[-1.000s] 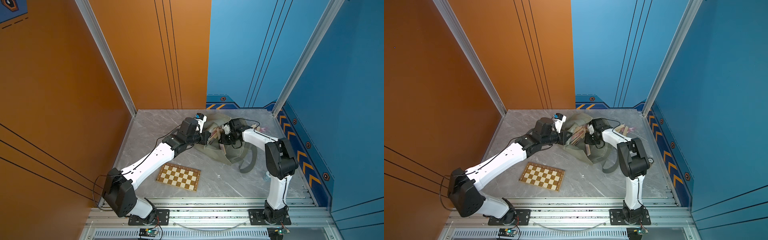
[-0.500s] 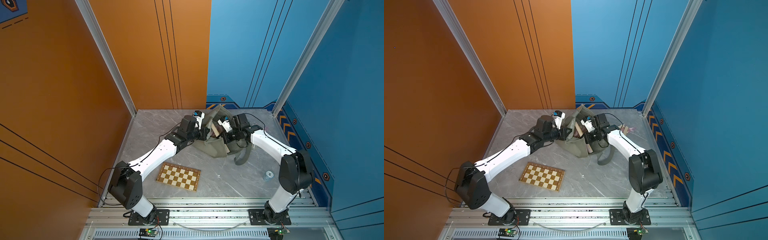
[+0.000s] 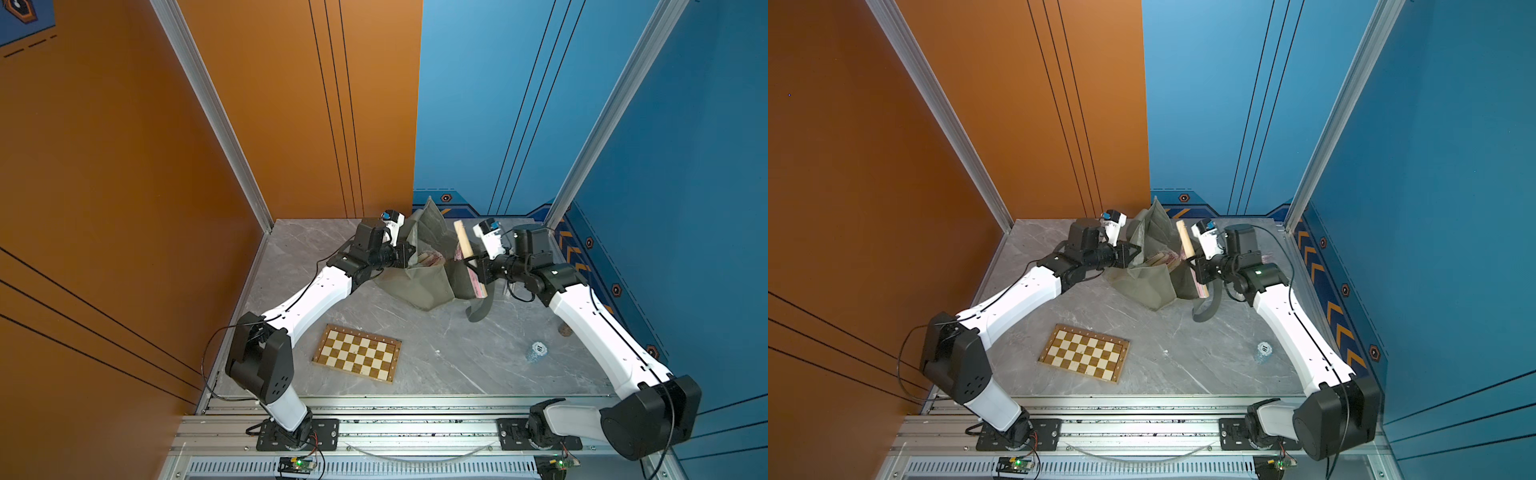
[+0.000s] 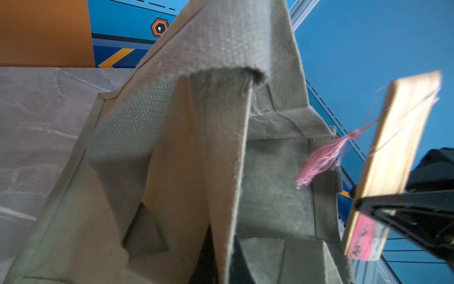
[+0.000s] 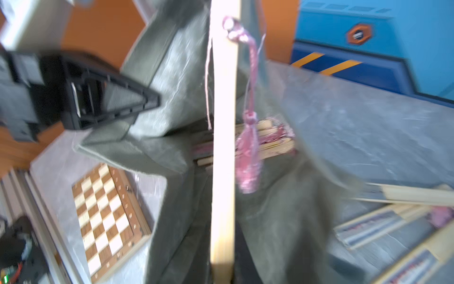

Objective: Take out the folding fans from the tote bags
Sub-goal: Pick up the folding fan from the canvas bag, then place the folding fan at the center of the board.

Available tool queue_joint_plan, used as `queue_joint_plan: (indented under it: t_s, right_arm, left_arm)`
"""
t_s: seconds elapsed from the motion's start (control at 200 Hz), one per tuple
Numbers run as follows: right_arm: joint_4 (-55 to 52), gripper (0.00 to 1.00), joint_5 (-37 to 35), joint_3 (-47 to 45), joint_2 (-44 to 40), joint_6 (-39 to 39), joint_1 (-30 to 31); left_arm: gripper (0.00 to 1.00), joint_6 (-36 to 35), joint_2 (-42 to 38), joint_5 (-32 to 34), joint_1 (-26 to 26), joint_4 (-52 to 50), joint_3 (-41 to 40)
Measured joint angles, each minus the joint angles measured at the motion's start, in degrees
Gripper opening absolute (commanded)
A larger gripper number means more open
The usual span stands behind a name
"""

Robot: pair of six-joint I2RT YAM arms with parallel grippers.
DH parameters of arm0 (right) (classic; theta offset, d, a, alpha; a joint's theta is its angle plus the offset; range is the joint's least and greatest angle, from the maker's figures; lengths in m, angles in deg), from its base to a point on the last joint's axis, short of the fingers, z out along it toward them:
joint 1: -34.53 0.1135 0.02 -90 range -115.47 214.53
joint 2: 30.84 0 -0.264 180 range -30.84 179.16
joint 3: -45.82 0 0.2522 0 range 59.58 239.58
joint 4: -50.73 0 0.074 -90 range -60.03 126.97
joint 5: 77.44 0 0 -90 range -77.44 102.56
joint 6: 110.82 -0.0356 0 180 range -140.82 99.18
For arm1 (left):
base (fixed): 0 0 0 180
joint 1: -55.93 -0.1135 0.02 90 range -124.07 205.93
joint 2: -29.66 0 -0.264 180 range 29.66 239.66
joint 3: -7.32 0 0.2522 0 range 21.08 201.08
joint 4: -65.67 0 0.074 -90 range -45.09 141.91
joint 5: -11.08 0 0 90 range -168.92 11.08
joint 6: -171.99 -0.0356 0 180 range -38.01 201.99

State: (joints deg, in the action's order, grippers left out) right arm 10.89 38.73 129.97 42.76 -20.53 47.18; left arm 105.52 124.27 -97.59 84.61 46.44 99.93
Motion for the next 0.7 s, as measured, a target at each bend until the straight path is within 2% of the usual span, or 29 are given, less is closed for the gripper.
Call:
queue_joint_plan:
  t_s: [0.14,0.365,0.491,0.576,0.701]
  right_arm:
    - [5.42,0.0,3.37,-1.18,-2.91,-7.61,-9.97]
    - [10.71,0.0,7.39,-0.11,-0.2,-17.11,-22.05]
    - [8.55,0.0,6.71,5.11,6.64,-19.23,-24.63]
    - [4.85,0.0,5.01,10.08,12.83,-19.02,-24.46]
    - [2.03,0.0,2.93,12.57,21.05,-19.23,-23.52]
  left_arm:
    - [0.0,-0.61,0.5,-0.07,-0.28,-0.39,0.9]
    - [0.0,-2.29,0.5,-0.09,-0.46,-2.25,1.9]
    - [0.0,-3.02,0.5,-0.17,-0.68,-4.48,3.15]
    - [0.0,-3.17,0.5,-0.31,-0.68,-6.19,4.22]
    - [0.0,-3.15,0.48,-0.46,-0.63,-7.45,5.11]
